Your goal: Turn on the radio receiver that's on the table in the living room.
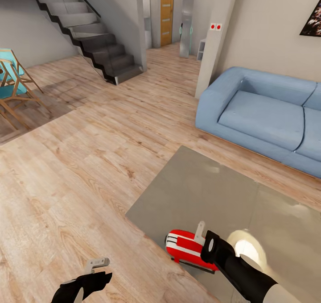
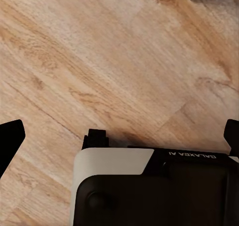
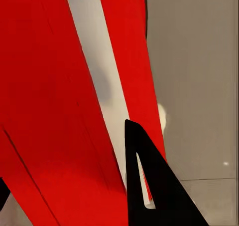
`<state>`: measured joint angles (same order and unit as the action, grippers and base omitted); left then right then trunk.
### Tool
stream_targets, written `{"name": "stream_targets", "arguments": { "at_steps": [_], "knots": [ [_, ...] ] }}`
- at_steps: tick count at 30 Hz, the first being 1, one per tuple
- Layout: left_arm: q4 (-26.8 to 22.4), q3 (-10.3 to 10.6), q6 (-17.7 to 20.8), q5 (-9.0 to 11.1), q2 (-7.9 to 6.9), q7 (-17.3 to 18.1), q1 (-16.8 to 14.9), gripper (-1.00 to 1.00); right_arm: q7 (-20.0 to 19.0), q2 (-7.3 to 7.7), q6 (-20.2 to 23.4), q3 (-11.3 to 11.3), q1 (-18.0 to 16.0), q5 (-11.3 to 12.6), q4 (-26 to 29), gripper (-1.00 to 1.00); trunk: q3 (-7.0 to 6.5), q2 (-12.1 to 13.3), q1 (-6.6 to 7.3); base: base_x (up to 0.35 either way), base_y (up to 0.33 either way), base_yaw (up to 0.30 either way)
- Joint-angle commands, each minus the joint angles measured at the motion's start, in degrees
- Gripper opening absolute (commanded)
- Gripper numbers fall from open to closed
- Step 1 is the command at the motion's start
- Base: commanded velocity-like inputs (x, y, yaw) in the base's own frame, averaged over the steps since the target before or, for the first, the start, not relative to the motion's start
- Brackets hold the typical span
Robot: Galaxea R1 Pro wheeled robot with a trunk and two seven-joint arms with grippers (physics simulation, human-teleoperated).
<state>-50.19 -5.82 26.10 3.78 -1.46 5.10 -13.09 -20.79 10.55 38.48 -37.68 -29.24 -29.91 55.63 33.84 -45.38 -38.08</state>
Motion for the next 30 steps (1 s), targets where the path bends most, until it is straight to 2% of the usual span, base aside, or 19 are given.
{"name": "stream_targets", "arguments": {
  "at_steps": [1, 11, 12, 13, 16, 18, 30],
  "knots": [
    [0.0, 0.0, 0.0, 0.0, -0.01, 0.0, 0.0, 1.00, 0.1, -0.01, 0.0, 0.0, 0.0, 0.1, 0.0, -1.00, 0.00, 0.0, 0.00, 0.000, 0.000, 0.000],
    [0.0, 0.0, 0.0, 0.0, 0.03, 0.0, 0.0, 1.00, 0.8, -0.01, 0.0, 0.0, 0.0, 0.1, 0.0, -1.00, 0.00, 0.0, 0.00, 0.000, 0.000, 0.000],
    [-0.3, 0.0, 0.0, 0.0, 0.06, 0.0, 0.0, 1.00, 0.2, 2.43, 11.7, 9.5, 0.1, -0.4, 27.7, -1.00, 0.00, 0.0, 0.00, 0.000, 0.000, 0.000],
    [-0.3, 0.0, 0.0, 0.0, 0.06, 0.0, 0.0, 1.00, -0.1, 2.75, 14.3, 9.7, 0.1, -0.4, 29.9, -1.00, 0.00, 0.0, 0.00, 0.000, 0.000, 0.000],
    [-0.3, 0.0, 0.0, 0.0, 0.06, 0.0, 0.0, 1.00, -0.7, 3.15, 17.9, 10.1, 0.1, -0.4, 32.9, -1.00, 0.00, 0.0, 0.00, 0.000, 0.000, 0.000],
    [-0.3, 0.0, 0.0, 0.0, 0.06, 0.0, 0.0, 1.00, -0.9, 3.24, 18.8, 10.3, 0.1, -0.4, 33.6, -1.00, 0.00, 0.0, 0.00, 0.000, 0.000, 0.000],
    [-0.3, 0.0, 0.0, 0.1, 0.06, 0.0, 0.0, 1.00, -1.2, 3.10, 19.7, 10.5, 0.1, 0.0, 34.3, -1.00, 0.00, 0.0, 0.00, 0.000, 0.000, 0.000]
  ]
}}
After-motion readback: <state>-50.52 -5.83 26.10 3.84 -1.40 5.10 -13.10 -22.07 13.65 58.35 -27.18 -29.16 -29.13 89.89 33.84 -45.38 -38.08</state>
